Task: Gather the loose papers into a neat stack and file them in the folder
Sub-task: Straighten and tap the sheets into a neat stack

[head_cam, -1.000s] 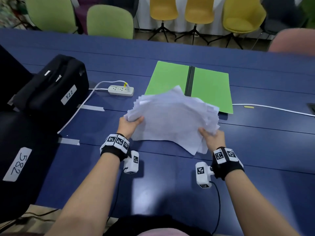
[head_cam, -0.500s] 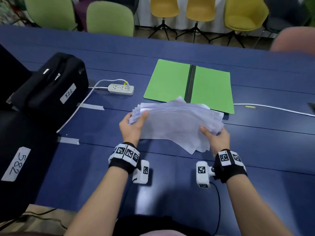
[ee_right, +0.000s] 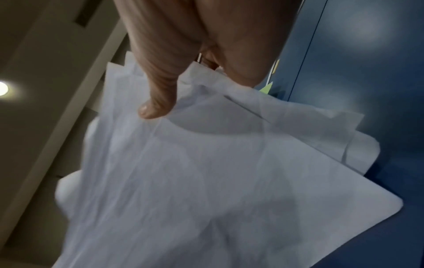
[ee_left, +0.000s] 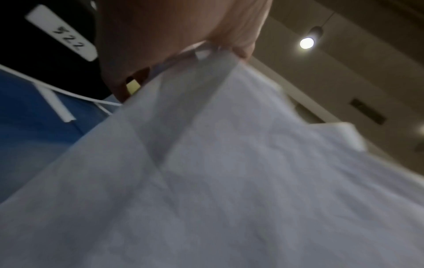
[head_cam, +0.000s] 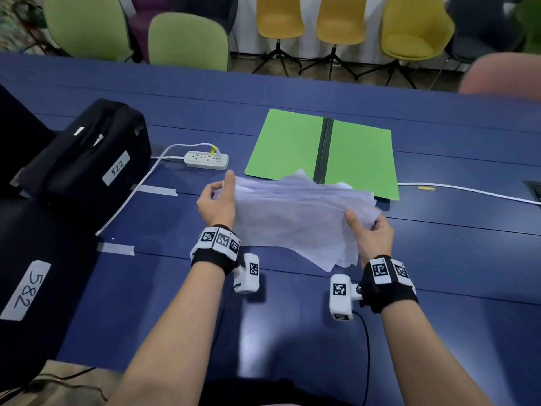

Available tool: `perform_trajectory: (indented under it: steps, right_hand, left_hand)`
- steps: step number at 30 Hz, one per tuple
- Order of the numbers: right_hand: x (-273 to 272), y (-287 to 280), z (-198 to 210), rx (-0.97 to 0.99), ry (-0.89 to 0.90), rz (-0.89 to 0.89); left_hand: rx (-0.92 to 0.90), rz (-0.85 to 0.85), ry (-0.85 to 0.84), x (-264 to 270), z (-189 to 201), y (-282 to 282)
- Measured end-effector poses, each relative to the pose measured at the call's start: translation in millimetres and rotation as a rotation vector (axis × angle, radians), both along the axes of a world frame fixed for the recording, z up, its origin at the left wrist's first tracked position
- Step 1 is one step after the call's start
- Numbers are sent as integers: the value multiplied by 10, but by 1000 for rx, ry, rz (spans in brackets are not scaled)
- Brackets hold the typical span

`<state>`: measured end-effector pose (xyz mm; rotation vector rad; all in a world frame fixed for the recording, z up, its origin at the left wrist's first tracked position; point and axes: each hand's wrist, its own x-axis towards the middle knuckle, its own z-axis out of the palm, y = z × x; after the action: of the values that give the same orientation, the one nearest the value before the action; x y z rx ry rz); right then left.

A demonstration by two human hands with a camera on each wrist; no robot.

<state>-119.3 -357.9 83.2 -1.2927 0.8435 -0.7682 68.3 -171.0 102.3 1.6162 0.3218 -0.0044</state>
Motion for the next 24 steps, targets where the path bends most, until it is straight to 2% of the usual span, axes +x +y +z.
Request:
perform_trajectory:
  steps: [3,5,7,11,14,16,18,24]
  right_hand:
    - [27,-3,8,-3,5,73]
    - [7,-3,-31,-37,50,98]
    - [-21,-12,-77,-68,99,93]
    - [-64,-53,-101,156,86,141]
    - [-45,-64,-132,127,191,230]
    - [-8,-77,-115,72,199,194]
    - [27,-109,-74,16,182,182]
    - [33,-246,140,-7,9,117]
  left_hand:
    - [36,-67,-39,-21,7,-82]
    - [88,-36,35,-19,-20,-69]
    - [60,-26,71,16,-73,-38]
    - [45,-187,-10,71,-100,-9]
    - [48,-284,37,134,-150,50]
    - [63,-432,-22,138,-120,59]
    - [195,-572,-108,121,-52,79]
    - [224,-717,-301,-88,308,158]
